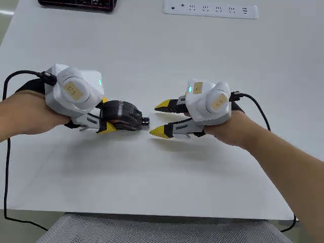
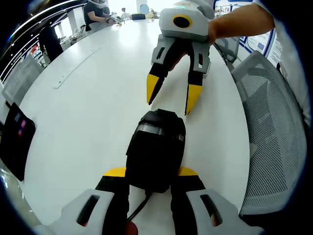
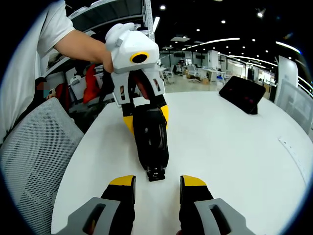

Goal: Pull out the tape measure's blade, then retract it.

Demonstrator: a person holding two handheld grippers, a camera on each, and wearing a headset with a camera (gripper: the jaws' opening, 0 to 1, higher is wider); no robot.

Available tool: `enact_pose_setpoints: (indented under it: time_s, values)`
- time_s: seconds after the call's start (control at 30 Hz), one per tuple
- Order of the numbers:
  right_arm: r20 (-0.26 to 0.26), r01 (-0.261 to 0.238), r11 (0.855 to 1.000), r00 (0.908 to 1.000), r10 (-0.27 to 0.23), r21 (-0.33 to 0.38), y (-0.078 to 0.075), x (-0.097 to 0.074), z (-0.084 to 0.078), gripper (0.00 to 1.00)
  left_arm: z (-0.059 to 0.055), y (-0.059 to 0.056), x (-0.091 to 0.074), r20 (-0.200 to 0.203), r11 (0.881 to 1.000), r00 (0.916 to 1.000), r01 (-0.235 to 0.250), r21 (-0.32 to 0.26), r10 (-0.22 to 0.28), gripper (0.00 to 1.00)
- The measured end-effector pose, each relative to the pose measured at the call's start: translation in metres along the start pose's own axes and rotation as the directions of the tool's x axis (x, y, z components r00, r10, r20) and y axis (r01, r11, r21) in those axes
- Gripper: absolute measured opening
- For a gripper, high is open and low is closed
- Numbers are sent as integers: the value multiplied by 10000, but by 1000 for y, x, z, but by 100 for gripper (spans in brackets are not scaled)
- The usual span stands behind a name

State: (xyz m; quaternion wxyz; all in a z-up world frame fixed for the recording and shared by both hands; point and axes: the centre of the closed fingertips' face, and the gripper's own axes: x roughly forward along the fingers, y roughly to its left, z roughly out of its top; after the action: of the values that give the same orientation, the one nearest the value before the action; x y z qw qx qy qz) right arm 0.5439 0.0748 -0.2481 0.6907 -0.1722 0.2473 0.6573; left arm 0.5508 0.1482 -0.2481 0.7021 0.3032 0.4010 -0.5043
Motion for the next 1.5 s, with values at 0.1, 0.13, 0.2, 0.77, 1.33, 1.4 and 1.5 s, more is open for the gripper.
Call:
enact_pose_setpoints:
  time_s: [0.1,0.13,0.2,0.77,1.33,1.4,1.5]
  values:
    - [-38,-77,10000,10000,77,-57,-1,3,-2,31,0,0,0,-16,10000,10000,0,0,0,27]
    - [-24,-106,9999,9999,105,-61,-1,4,-2,30,0,0,0,-22,10000,10000,-3,5,3,27]
    - [-43,-124,9999,9999,123,-110,-2,6,-3,28,0,0,0,-17,10000,10000,-8,12,8,27]
    - [23,-290,9992,9996,291,-272,-2,16,-3,18,1,0,0,22,10000,10000,11,-8,-11,27]
    - [161,-312,9991,9994,316,-287,0,21,-4,13,1,0,0,17,10000,10000,-24,21,24,27]
    - [171,-307,9991,9994,312,-292,0,21,-4,13,1,0,1,24,10000,10000,-28,22,28,27]
    - [195,-265,9987,9994,274,-432,0,23,-5,12,1,0,0,14,10000,10000,-10,5,10,27]
